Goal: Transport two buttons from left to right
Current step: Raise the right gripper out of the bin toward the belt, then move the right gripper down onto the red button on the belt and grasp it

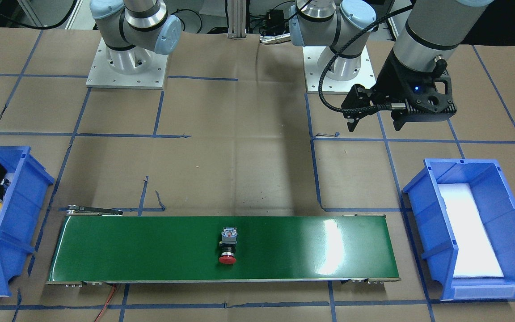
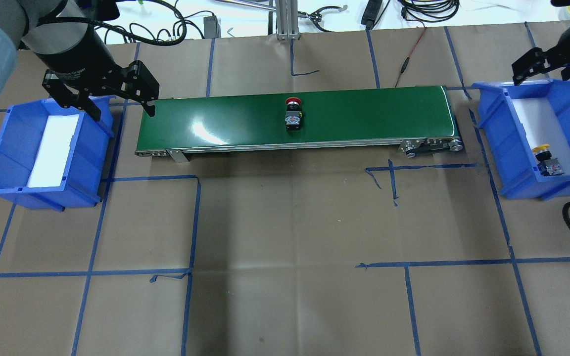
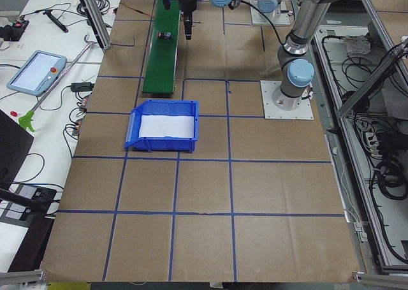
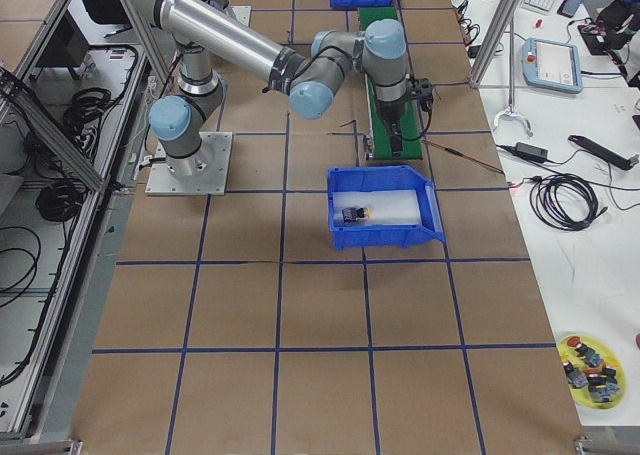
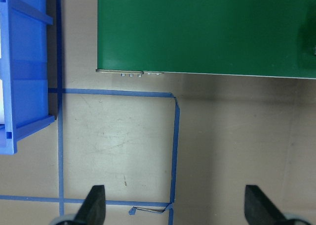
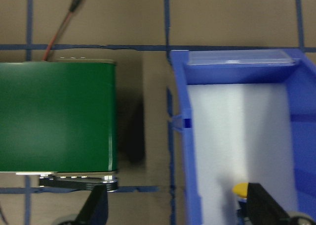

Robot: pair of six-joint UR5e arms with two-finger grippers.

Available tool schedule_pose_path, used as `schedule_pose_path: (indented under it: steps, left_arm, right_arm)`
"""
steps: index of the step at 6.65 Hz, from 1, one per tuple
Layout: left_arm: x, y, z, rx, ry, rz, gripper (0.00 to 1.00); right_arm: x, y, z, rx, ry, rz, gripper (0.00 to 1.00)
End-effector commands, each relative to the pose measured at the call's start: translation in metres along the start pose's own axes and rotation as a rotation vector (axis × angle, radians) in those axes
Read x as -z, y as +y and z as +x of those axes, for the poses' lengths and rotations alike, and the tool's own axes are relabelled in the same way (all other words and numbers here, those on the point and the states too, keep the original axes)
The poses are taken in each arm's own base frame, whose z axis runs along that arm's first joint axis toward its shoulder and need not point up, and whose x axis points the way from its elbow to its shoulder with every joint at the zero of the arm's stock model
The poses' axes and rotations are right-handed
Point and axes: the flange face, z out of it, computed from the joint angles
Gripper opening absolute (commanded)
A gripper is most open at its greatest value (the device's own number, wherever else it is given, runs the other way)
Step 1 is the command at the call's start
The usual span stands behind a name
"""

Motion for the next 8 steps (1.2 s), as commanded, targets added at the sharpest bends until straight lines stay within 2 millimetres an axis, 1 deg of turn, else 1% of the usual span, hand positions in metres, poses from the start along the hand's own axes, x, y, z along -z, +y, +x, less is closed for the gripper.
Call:
schedule_pose_path:
  steps: [1,2,3,4,5,6,7,8]
  left_arm:
    - [0.000,0.000,0.000,0.001,0.000,0.000,1.00]
    - [0.001,0.000,0.000,0.001,0.000,0.002,1.00]
    - [0.001,0.000,0.000,0.001,0.000,0.002,1.00]
    - [0.001,0.000,0.000,0.001,0.000,0.002,1.00]
    - [0.001,0.000,0.000,0.001,0.000,0.002,1.00]
    - [0.001,0.000,0.000,0.001,0.000,0.002,1.00]
    - [0.001,0.000,0.000,0.001,0.000,0.002,1.00]
    - [0.001,0.000,0.000,0.001,0.000,0.002,1.00]
  right_arm:
    - [0.016,-0.001,-0.091,-0.084,-0.107,0.002,0.99]
    - [0.016,0.000,-0.131,-0.089,-0.150,0.003,0.99]
    - [0.005,0.004,-0.152,-0.089,-0.162,-0.021,0.98]
    - [-0.023,0.007,-0.166,-0.078,-0.169,-0.075,0.96]
    - [-0.037,0.003,-0.187,-0.051,-0.174,-0.079,0.96]
    - [-0.037,0.001,-0.201,-0.071,-0.178,-0.044,0.96]
    - [-0.054,0.001,-0.226,-0.057,-0.183,-0.057,0.96]
    - [-0.066,-0.003,-0.248,-0.025,-0.187,-0.017,0.96]
